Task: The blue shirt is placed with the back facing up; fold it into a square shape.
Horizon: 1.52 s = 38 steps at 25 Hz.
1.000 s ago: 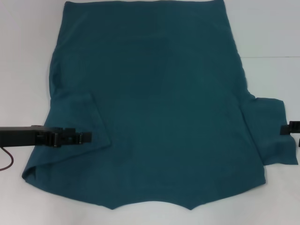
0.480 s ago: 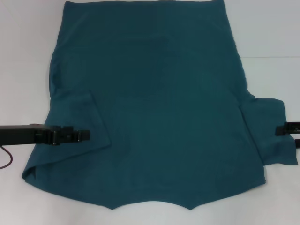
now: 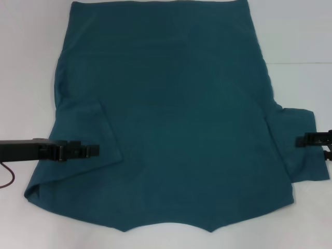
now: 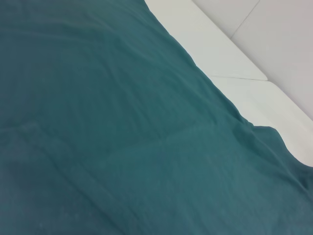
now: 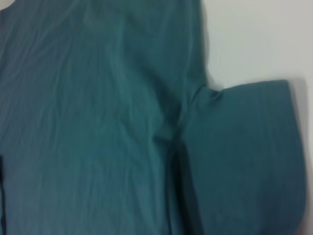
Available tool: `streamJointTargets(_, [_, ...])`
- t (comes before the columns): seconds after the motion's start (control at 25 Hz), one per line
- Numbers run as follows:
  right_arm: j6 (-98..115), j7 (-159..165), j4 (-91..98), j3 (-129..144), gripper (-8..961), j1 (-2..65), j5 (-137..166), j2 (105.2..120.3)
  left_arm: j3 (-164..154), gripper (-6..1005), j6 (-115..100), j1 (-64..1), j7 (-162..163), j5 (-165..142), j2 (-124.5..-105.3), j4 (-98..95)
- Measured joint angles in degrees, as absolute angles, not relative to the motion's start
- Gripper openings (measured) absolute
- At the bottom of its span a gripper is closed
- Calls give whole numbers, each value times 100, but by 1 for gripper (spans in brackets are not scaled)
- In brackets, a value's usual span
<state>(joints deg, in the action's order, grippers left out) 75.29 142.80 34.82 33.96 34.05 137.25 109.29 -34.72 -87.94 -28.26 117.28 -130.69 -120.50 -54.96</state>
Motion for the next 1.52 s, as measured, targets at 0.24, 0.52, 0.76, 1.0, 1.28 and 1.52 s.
streamJointTargets(0.24, [7529, 14310, 3476, 3434, 877, 3488, 13762, 10972, -3472, 727, -8728, -2834, 11729, -13069, -12041, -5458])
streamJointTargets(0.52, [7533, 14318, 3471, 3512, 669, 3476, 13764, 10966, -3472, 726, -8727, -2809, 11739, -13069, -12033, -5458])
streamJointTargets(0.76, [7531, 14318, 3472, 3536, 407, 3445, 13764, 10947, -3472, 727, -8732, -2808, 11742, -13069, -12033, -5458])
streamJointTargets(1.0, [7489, 14317, 3472, 3552, 272, 3427, 13819, 10935, -3472, 727, -8747, -2811, 11742, -13069, -12046, -5458])
streamJointTargets(1.28, [7371, 14325, 3471, 3549, 81, 3427, 13976, 10960, -3472, 727, -8751, -2798, 11742, -13069, -12045, -5458])
streamJointTargets(1.52, [7405, 14326, 3536, 3543, 14, 3413, 13992, 10873, -3457, 727, -8779, -2786, 11750, -13069, -12034, -5462])
